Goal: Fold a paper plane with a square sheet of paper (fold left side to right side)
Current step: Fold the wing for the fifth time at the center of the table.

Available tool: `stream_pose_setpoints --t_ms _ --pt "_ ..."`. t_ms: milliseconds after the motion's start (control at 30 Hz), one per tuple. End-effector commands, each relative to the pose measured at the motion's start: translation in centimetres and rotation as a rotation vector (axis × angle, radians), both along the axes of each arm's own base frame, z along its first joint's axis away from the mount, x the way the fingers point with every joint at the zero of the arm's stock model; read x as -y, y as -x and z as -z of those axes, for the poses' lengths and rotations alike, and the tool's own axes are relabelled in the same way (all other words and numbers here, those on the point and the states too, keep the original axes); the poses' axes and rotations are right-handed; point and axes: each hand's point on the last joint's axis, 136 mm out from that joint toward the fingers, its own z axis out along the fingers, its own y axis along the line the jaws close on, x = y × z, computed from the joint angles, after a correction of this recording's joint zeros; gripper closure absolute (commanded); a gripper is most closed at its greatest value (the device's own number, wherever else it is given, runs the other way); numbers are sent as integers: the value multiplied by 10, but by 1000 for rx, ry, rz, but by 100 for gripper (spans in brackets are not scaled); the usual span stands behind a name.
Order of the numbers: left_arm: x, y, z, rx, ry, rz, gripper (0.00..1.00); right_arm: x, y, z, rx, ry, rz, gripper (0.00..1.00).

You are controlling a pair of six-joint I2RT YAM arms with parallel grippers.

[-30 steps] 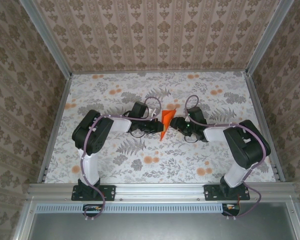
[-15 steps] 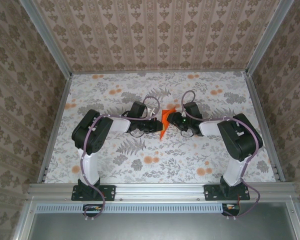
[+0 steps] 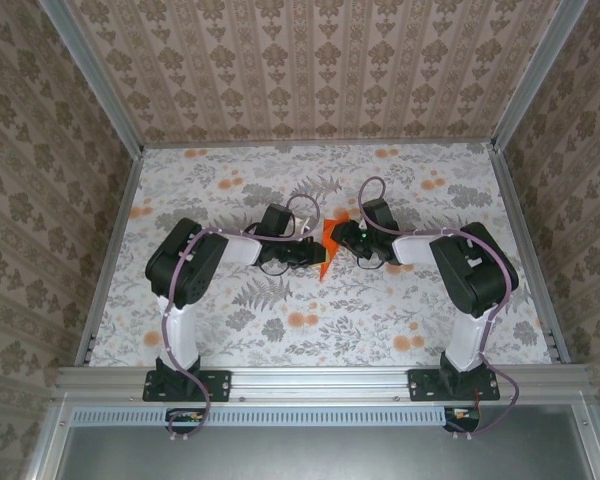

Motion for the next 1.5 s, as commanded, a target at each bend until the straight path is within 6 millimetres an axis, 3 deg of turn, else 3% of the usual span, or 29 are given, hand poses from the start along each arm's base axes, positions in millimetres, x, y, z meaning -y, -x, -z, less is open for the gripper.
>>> stream_pose_setpoints --t_ms 0,267,433,567,867,1133,1267,1467 --pt "-3 0 3 -22 8 -4 84 7 13 30 -101 65 15 56" --pt "-8 -3 -11 18 26 -26 73 9 18 39 -131 77 14 56" --pt "-15 -9 -28 36 65 -54 58 9 19 41 -136 79 14 56" --pt "-19 -19 -32 22 85 -80 55 10 20 41 -135 79 16 56" --pt "-16 -46 -20 -12 82 -107 55 10 22 42 -140 77 14 56" --pt "-8 -55 -16 -15 92 -98 56 9 23 43 -142 77 10 56" --pt "-4 -57 -14 -18 101 -89 63 9 23 44 -145 77 9 56" --pt "-2 -62 -13 -5 94 -84 82 8 24 44 -147 76 5 56"
